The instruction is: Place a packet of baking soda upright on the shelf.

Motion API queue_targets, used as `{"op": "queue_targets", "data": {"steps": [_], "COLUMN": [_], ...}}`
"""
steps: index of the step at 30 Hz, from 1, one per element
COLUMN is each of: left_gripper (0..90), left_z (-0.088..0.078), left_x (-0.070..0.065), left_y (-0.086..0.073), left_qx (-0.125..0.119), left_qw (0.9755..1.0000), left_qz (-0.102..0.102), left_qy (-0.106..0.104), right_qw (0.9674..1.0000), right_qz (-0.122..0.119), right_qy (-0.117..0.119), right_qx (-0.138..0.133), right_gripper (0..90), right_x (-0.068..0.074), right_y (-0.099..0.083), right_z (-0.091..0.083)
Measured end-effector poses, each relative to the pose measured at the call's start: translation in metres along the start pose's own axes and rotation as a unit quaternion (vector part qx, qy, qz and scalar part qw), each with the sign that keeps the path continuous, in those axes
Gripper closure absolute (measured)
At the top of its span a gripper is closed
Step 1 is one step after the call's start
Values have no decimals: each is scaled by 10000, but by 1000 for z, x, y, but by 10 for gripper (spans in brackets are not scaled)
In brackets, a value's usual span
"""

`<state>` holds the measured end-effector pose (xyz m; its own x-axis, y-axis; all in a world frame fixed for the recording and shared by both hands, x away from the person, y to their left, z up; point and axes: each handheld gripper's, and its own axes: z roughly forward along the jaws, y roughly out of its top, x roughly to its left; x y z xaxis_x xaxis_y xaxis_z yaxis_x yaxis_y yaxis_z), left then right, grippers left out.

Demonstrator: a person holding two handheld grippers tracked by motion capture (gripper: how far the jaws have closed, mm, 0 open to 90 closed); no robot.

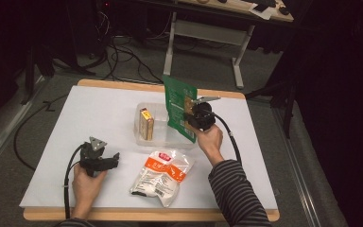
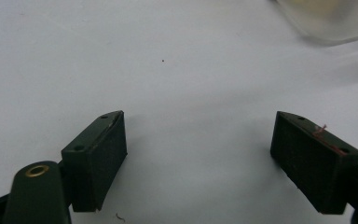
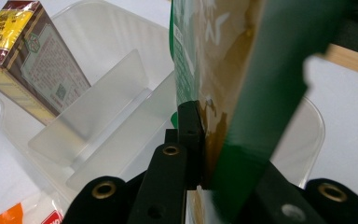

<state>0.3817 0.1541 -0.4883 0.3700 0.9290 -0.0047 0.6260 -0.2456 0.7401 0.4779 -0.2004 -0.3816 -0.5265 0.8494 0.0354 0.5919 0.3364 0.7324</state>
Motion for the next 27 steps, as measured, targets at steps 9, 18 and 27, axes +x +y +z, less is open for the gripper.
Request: {"op": "queue_targets", "data": {"steps": [9, 18, 27], "left_gripper": [188, 189, 189], "left_z": [0, 0, 0], "left_x": [0, 0, 0], "left_y": [0, 0, 0], "left_qx": [-2, -2, -5], "left_qw": [10000, 10000, 10000], "left_qz": [3, 1, 0], "left_qy": [4, 3, 6], "right_qw": [9999, 9999, 9998], "right_qz": [130, 94, -17], "right_qy": [62, 26, -32], "right_qx": [91, 127, 198], "right_gripper": [892, 896, 898], "right_x": [-4, -3, 0], "right_y": [-2, -6, -10], "right_z": [0, 2, 3]}}
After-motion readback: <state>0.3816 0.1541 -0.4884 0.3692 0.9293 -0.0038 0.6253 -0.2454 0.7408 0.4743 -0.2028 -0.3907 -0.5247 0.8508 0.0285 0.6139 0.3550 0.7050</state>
